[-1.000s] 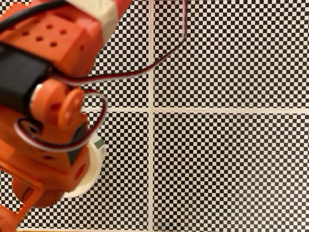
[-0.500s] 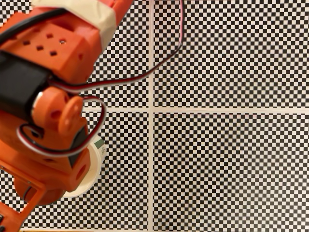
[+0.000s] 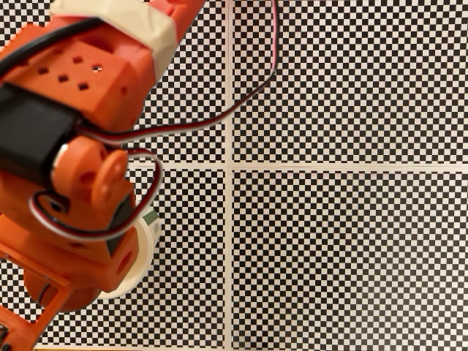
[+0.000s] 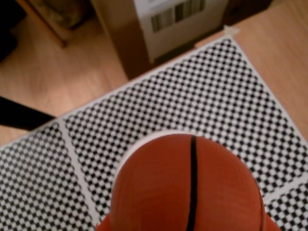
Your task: Grasp basketball and place into cup.
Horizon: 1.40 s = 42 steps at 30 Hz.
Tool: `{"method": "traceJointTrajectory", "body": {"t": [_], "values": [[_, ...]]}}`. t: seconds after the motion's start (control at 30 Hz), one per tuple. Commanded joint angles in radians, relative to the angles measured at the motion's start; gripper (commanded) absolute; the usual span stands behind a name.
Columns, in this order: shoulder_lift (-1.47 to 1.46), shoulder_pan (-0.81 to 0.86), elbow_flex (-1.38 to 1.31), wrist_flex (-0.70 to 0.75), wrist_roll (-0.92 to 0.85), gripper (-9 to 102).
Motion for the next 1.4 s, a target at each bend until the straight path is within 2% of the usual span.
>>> {"method": "traceJointTrajectory", "body": {"t": [0.0,0.67,0.87,1.2,1.37], "values": [[0.012,-0.011,-0.046,0.003,0.003,24],[0.003,-0.018,-0.054,0.003,0.006,26],[0.003,-0.018,-0.055,0.003,0.0,30],[0.0,-0.021,-0.058,0.003,0.0,42],[0.0,-0.032,-0.061,0.003,0.012,44]]}}
